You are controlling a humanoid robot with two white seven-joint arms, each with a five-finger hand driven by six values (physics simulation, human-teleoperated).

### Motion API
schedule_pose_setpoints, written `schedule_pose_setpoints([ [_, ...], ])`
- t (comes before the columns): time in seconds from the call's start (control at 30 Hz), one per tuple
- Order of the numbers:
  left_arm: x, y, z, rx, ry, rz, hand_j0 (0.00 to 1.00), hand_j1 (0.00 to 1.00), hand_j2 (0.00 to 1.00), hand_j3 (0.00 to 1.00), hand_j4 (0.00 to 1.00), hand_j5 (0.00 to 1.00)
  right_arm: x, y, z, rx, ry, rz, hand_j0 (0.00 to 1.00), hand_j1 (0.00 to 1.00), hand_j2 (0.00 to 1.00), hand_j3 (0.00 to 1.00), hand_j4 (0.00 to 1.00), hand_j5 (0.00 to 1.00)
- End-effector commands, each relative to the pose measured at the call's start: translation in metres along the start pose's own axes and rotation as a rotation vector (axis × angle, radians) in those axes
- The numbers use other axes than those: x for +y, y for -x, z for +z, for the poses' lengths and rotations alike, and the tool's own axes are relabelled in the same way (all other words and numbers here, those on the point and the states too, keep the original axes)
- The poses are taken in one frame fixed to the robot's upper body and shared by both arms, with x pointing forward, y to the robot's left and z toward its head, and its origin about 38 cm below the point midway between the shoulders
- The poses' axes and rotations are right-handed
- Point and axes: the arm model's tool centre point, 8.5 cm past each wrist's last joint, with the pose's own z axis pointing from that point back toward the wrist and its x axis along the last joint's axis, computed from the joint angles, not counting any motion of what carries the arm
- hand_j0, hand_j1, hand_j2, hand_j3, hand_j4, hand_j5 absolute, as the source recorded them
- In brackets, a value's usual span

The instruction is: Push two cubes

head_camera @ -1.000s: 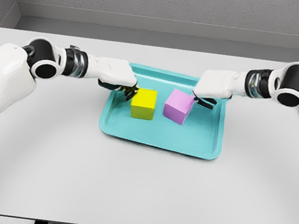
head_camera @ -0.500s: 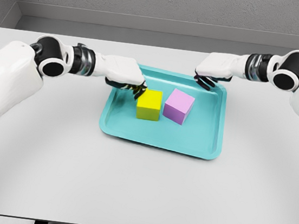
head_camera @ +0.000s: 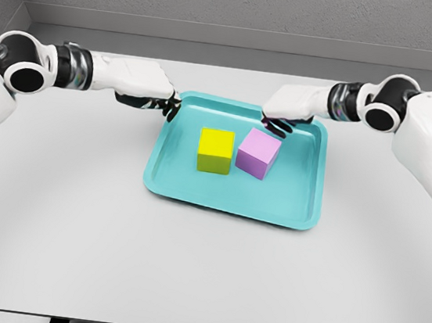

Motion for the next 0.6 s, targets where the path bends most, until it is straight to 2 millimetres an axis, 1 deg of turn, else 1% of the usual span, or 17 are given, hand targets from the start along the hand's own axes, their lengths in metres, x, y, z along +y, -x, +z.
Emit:
schedule_pose_setpoints([
  [0.0, 0.0, -0.002, -0.002, -0.008, -0.001, 0.007, 0.4, 0.4, 0.4, 0.4, 0.4, 0.4, 0.005, 0.003, -0.004, 0.012, -0.021, -0.007, 0.0, 0.0, 0.0, 0.0, 0.0, 0.0],
  [0.1, -0.002, -0.002, -0.003, -0.009, 0.002, 0.008, 0.4, 0.4, 0.4, 0.4, 0.4, 0.4, 0.002, 0.004, -0.007, 0.021, -0.03, 0.003, 0.0, 0.0, 0.0, 0.0, 0.0, 0.0],
  [0.17, -0.002, -0.002, -0.003, -0.008, 0.003, 0.009, 0.4, 0.4, 0.4, 0.4, 0.4, 0.4, 0.005, -0.001, -0.012, 0.022, -0.061, 0.033, 0.0, 0.0, 0.0, 0.0, 0.0, 0.0],
  [0.33, -0.001, -0.002, -0.003, -0.007, 0.003, 0.007, 0.4, 0.4, 0.4, 0.4, 0.4, 0.4, 0.006, -0.011, -0.022, -0.005, -0.076, 0.049, 0.0, 0.0, 0.0, 0.0, 0.0, 0.0],
  [0.57, -0.001, -0.002, -0.003, -0.007, 0.003, 0.007, 0.4, 0.4, 0.4, 0.4, 0.4, 0.4, 0.0, -0.017, -0.023, -0.021, -0.06, 0.065, 0.0, 0.0, 0.0, 0.0, 0.0, 0.0],
])
